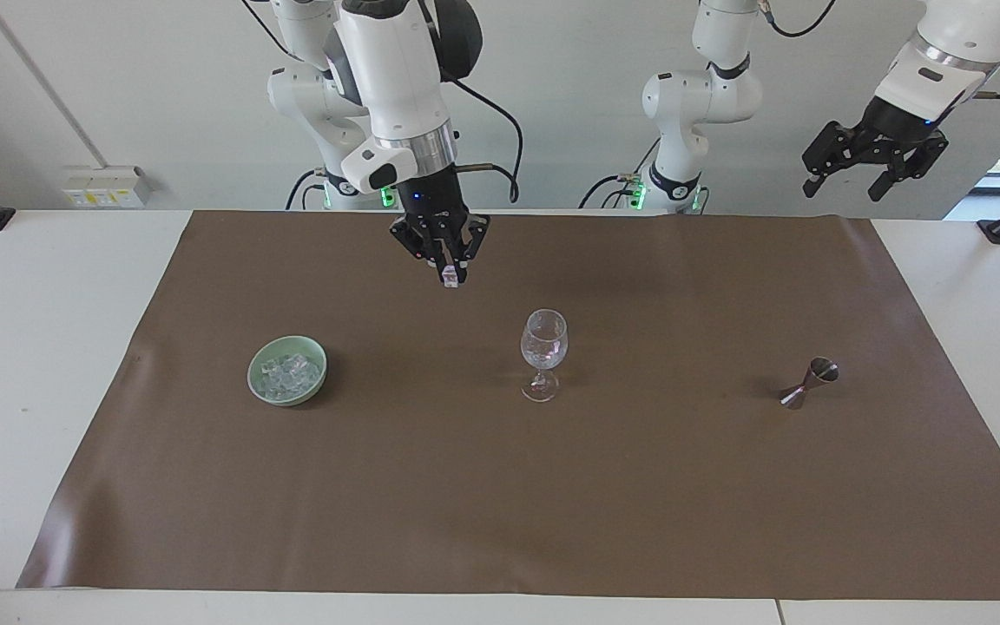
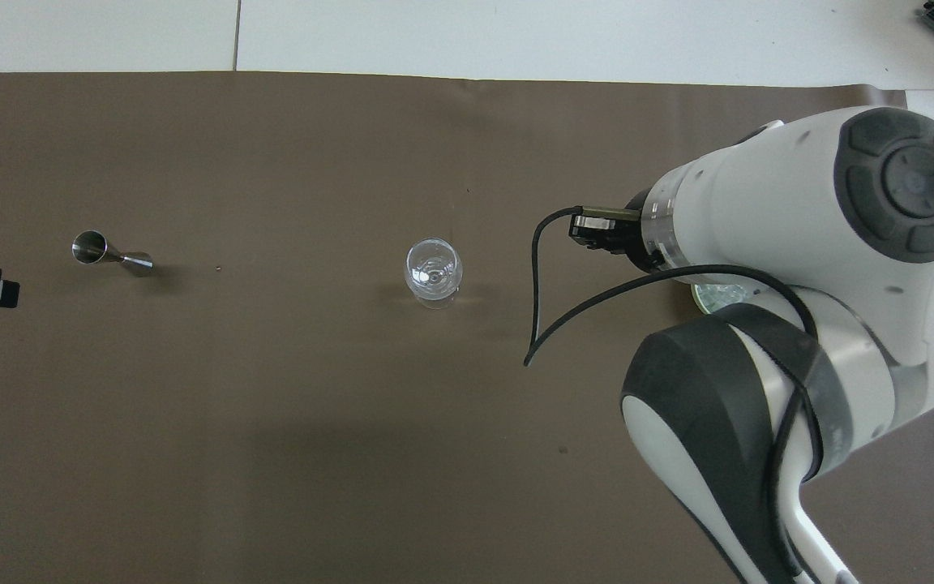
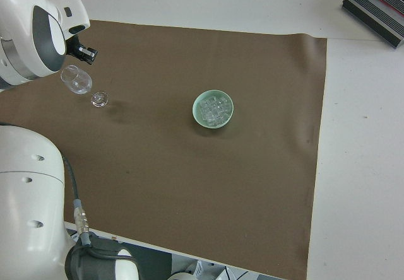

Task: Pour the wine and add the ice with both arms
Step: 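Carry the ice cube with the right gripper over the clear glass, then lower the right gripper into the glass and release the ice cube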

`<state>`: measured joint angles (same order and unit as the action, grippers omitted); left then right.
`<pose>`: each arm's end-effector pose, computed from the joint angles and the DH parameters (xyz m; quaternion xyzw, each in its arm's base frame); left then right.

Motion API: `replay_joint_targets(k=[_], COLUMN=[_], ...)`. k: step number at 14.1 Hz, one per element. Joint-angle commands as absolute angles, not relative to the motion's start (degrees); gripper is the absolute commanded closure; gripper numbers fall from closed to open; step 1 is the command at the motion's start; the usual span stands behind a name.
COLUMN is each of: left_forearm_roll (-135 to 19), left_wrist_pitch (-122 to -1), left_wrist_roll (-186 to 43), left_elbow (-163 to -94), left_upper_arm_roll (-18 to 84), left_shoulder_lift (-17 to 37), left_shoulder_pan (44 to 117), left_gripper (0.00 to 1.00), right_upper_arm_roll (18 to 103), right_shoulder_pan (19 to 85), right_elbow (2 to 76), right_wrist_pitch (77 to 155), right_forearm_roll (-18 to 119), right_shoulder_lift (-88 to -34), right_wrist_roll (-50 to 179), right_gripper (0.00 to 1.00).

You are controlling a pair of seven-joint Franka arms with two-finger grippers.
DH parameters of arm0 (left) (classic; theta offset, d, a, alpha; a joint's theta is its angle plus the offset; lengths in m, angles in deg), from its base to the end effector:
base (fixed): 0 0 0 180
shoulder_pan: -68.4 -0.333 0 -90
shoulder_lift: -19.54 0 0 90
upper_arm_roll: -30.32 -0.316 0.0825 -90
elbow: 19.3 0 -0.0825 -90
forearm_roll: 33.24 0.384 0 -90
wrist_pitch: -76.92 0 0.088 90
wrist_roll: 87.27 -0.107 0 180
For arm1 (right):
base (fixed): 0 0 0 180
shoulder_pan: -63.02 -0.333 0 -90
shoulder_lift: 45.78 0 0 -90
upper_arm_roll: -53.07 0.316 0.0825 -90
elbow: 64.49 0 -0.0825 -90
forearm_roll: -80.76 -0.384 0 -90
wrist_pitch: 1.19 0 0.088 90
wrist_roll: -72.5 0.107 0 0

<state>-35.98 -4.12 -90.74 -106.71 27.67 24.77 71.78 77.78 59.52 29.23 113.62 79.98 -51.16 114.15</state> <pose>0.5083 -0.0108 0.6806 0.9988 -0.0402 -0.0094 0.0260 0.5472 0.2820 0.5865 -0.9822 0.1213 -0.1007 0.1018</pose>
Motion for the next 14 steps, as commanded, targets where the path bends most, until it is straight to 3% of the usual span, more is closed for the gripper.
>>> replay_joint_targets(k=[1, 11, 14], left_forearm_roll=[-34.6, -33.0, -33.1], left_wrist_pitch=[-3.2, -3.4, -3.0], left_wrist_roll=[-91.2, -90.7, -90.6], left_elbow=[-106.6, -106.3, -106.3], left_upper_arm_roll=[27.8, 31.3, 31.2], left_shoulder_lift=[23.9, 23.5, 23.8], left_shoulder_pan=[71.5, 69.7, 69.9], left_gripper=[0.0, 0.0, 0.0], right_upper_arm_roll=[81.1, 83.9, 86.1], right_shoulder_pan=[59.9, 58.7, 58.5], right_elbow=[28.3, 28.2, 28.1], right_wrist_pitch=[115.4, 125.6, 129.0], right_forearm_roll=[79.4, 80.8, 87.2], right_shoulder_lift=[-53.0, -59.0, -62.4], right_wrist_roll=[118.5, 124.9, 129.4], right_gripper=[1.0, 1.0, 1.0])
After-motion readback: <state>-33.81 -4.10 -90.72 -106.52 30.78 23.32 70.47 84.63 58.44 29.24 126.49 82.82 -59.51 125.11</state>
